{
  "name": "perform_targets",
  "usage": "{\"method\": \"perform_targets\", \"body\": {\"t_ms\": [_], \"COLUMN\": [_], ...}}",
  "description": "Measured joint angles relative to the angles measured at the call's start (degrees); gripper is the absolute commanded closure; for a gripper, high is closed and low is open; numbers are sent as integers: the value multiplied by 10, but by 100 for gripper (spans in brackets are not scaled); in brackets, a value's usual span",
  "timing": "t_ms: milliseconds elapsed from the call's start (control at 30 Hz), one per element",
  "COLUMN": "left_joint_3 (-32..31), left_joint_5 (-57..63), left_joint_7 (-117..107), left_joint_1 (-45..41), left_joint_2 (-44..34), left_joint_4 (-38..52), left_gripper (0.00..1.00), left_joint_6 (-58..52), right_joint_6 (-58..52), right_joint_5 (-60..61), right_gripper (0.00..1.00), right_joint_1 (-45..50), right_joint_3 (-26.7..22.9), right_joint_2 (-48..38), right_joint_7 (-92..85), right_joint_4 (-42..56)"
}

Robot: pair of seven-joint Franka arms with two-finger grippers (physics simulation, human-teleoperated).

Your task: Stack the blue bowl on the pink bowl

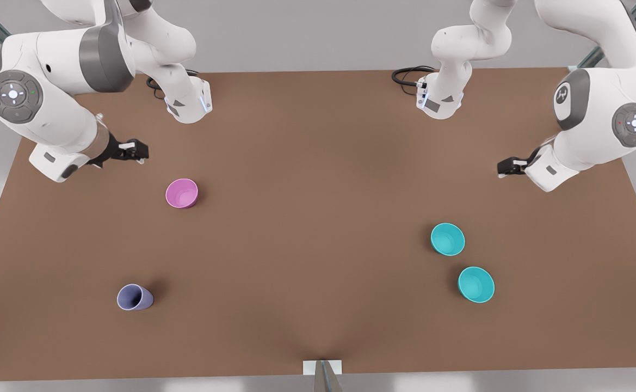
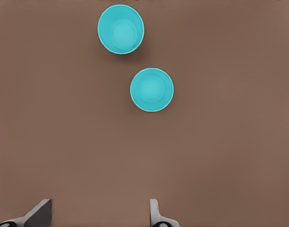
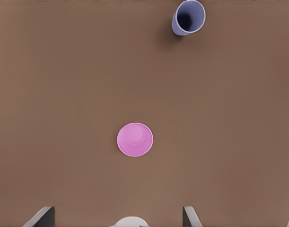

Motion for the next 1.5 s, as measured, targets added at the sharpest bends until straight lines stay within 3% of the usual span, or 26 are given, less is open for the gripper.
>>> {"method": "perform_targets", "body": {"t_ms": [167,300,667,1100,1133,1200,1267,1500], "left_joint_3": [-1,-1,-1,-1,-1,-1,-1,-1], "left_joint_5": [0,0,0,0,0,0,0,0], "left_joint_7": [1,2,3,4,4,4,4,4], "left_joint_1": [-11,-21,-16,-17,-17,-16,-16,-16], "left_joint_2": [22,24,23,23,23,22,22,22], "left_joint_4": [19,20,20,20,20,21,21,22], "left_gripper": [0,0,0,0,0,0,0,0], "left_joint_6": [5,7,9,8,6,2,-1,-6], "right_joint_6": [22,140,419,578,584,593,597,543], "right_joint_5": [-8,-8,37,42,42,44,49,105], "right_gripper": [0,0,0,2,12,58,79,79], "right_joint_1": [-14,-79,-100,-115,-115,-116,-116,-116], "right_joint_3": [-4,-4,-1,-2,-2,-2,-2,13], "right_joint_2": [60,80,17,74,77,84,87,80], "right_joint_7": [-5,-11,-28,-44,-44,-47,-52,-74], "right_joint_4": [-52,-227,-522,-615,-615,-614,-608,-518]}}
